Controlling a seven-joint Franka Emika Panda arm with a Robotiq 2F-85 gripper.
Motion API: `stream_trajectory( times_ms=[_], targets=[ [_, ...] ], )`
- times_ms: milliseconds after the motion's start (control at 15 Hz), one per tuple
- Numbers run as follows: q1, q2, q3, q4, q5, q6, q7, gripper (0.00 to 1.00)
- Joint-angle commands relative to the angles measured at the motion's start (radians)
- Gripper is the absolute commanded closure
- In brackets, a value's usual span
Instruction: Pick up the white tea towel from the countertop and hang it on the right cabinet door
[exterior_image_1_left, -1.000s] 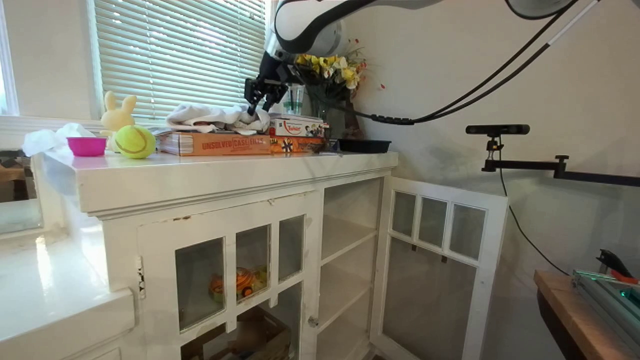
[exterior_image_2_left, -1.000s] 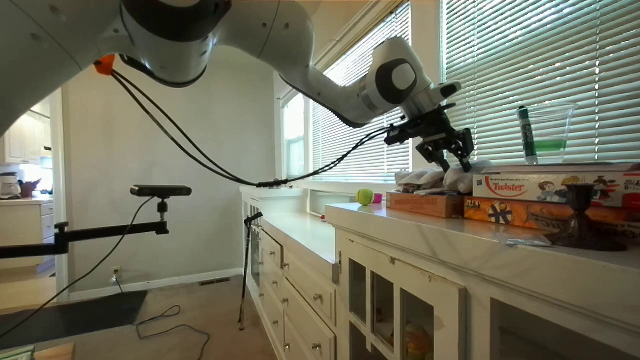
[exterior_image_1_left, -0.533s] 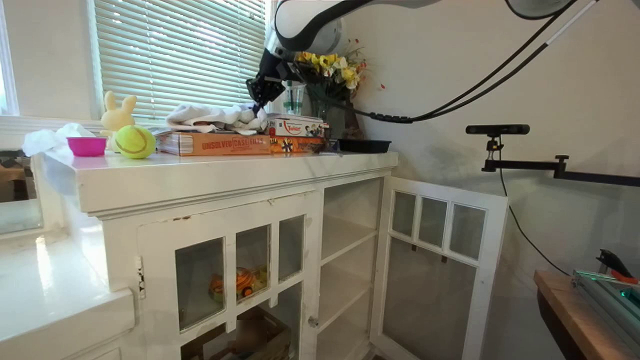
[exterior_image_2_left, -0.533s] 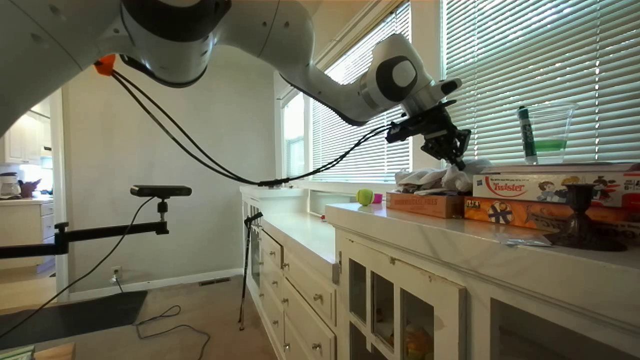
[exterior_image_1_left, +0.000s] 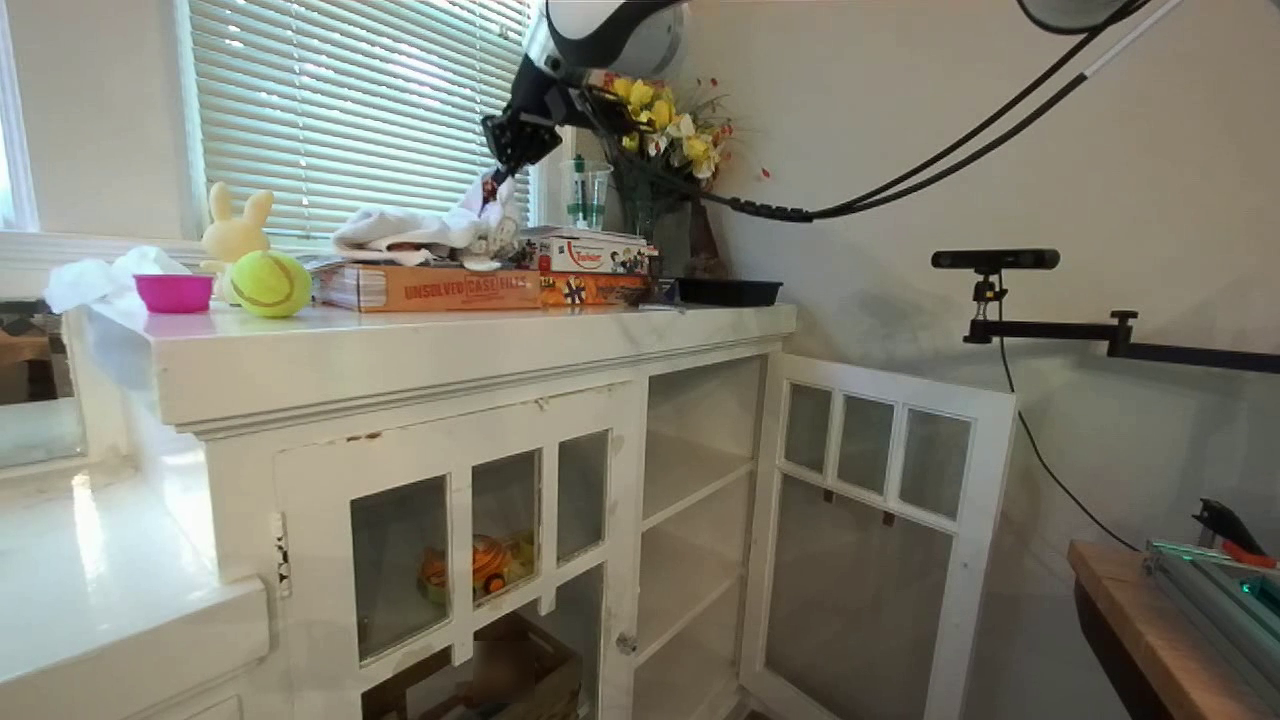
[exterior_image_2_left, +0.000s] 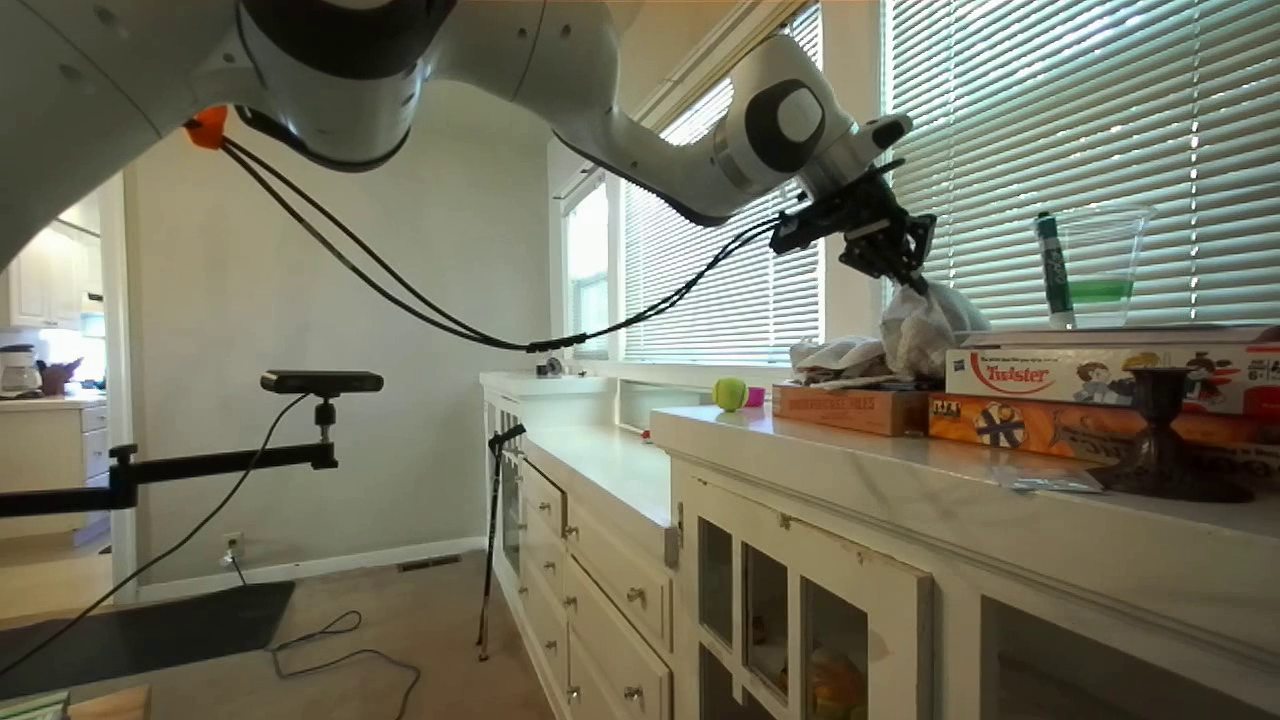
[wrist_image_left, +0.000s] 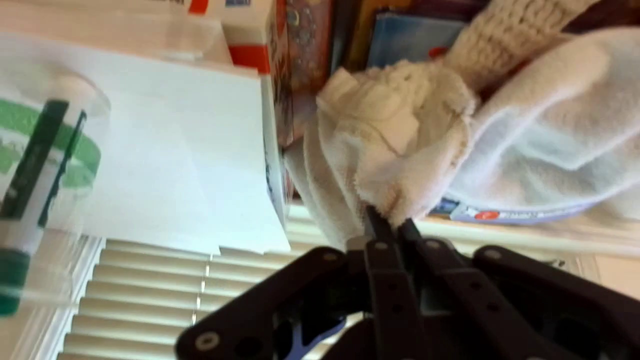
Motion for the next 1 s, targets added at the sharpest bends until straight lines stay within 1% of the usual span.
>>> stream_trajectory(
  times_ms=[0,133,400,533,667,733,933],
  targets=[
    [0.03,-0.055,-0.012,0.023,-0.023,0.028,0.004,0.99],
    [0.046,-0.093,-0.016,0.019,-0.025,0.058,0.012,0.99],
    [0.088,-0.174,-0.045,-0.001,-0.039,0.13,0.039,0.99],
    [0.11,-0.214,-0.063,-0.015,-0.045,0.17,0.047,0.99],
    [0.134,-0.245,-0.094,-0.017,-0.062,0.2,0.062,0.99],
    [0.103,-0.192,-0.062,0.036,-0.017,0.161,0.009,0.95],
    [0.119,-0.219,-0.081,0.034,-0.026,0.167,0.021,0.95]
  ],
)
